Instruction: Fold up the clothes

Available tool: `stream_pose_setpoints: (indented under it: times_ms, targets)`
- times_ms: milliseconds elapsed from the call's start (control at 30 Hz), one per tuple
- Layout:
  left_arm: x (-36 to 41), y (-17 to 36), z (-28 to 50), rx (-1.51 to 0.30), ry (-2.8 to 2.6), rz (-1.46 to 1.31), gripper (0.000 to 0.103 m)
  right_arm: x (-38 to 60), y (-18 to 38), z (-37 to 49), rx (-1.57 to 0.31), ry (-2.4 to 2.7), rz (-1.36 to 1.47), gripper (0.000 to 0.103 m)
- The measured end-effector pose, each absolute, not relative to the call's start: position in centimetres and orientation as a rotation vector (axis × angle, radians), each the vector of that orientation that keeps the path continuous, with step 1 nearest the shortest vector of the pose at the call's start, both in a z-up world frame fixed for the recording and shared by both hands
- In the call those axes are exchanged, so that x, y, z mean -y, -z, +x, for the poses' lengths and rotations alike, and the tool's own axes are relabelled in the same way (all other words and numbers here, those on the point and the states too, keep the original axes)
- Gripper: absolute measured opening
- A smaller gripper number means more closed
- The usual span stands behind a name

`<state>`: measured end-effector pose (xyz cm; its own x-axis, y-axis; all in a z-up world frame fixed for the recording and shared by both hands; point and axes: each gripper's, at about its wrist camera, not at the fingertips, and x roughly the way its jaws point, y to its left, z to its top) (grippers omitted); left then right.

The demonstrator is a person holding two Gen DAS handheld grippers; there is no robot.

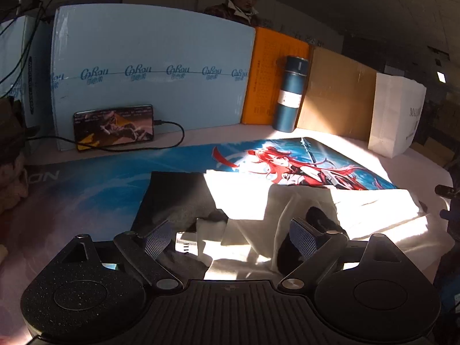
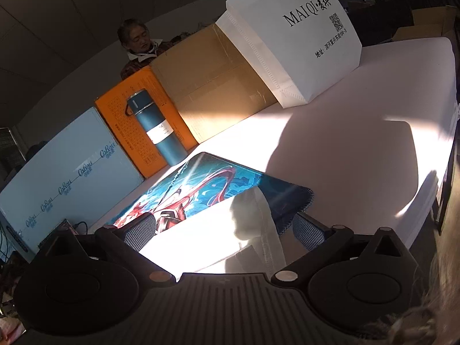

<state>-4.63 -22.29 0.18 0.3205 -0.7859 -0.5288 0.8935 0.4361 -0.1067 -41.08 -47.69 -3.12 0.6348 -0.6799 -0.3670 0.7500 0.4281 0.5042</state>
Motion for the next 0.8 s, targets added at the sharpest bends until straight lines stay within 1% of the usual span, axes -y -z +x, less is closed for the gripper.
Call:
stream_pose_setpoints:
  times_ms: [133, 200, 267, 333, 400, 600, 800]
  targets:
    - [18.0, 0.4, -3.7, -0.607, 1.034, 0.150, 0.092, 45.8, 4.2, -42.0, -0.123, 0.921, 0.701, 0.102]
    - [17.4, 0.8, -3.4, -0.626, 1.021, 0.138, 0.089, 45.2, 4.5, -41.7, -0.140, 0.935, 0.699, 0.102]
    - [17.3, 0.9, -3.3, -0.620, 1.029, 0.145, 0.073, 44.7, 4.8, -41.4, -0.149, 0.939, 0.696, 0.102]
    - [17.2, 1.1, -3.2, -0.613, 1.037, 0.153, 0.023, 44.2, 4.8, -41.1, -0.153, 0.945, 0.689, 0.102]
    - [17.1, 1.3, -3.0, -0.606, 1.046, 0.160, 0.008, 43.9, 4.8, -40.9, -0.159, 0.947, 0.683, 0.102]
    - [16.8, 1.8, -2.6, -0.586, 1.070, 0.181, 0.006, 43.1, 3.7, -40.9, -0.151, 0.948, 0.645, 0.102]
    - [17.0, 1.8, -2.6, -0.561, 1.059, 0.219, 0.007, 43.0, 2.9, -41.7, -0.124, 0.947, 0.615, 0.102]
